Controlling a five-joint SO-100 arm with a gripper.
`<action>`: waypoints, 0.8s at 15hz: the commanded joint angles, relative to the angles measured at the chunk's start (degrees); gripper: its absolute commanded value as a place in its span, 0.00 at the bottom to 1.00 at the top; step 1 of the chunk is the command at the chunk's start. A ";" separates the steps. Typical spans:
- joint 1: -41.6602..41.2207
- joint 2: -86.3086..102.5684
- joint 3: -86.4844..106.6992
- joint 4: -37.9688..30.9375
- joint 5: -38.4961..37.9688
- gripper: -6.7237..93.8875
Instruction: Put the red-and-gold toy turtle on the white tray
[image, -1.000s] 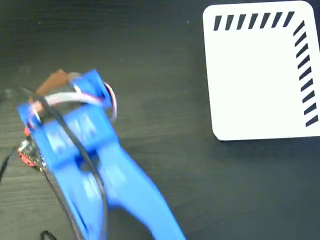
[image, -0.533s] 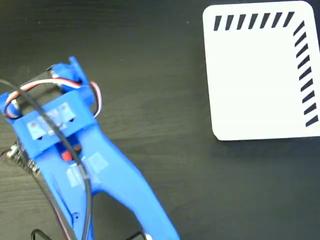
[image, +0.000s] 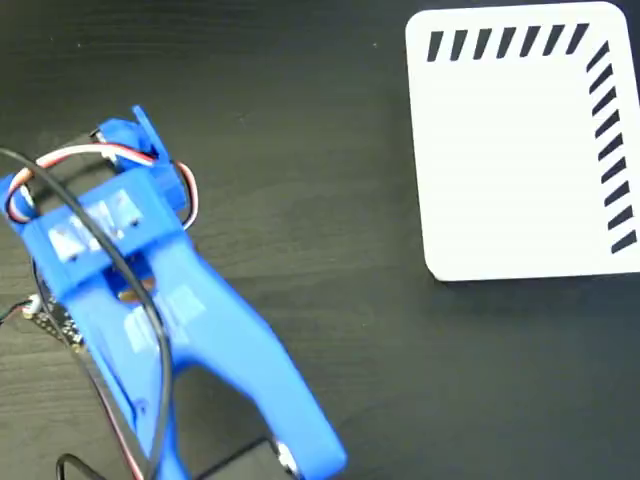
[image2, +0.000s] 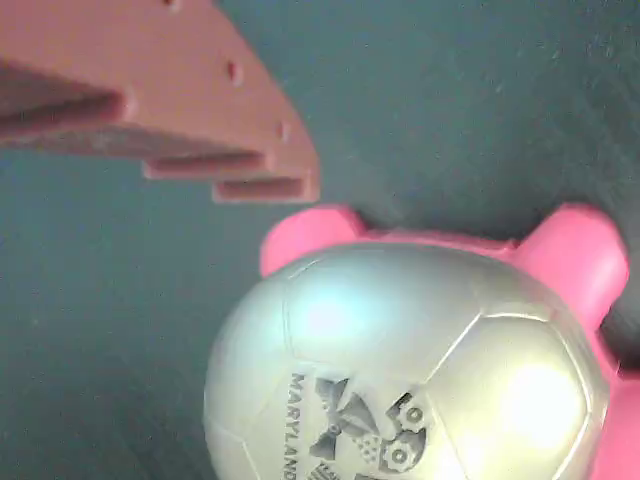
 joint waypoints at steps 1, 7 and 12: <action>-0.97 -0.26 -1.23 0.00 0.18 0.82; -1.67 -4.39 4.66 -9.05 4.04 0.82; -2.11 -5.62 7.91 -13.54 6.06 0.82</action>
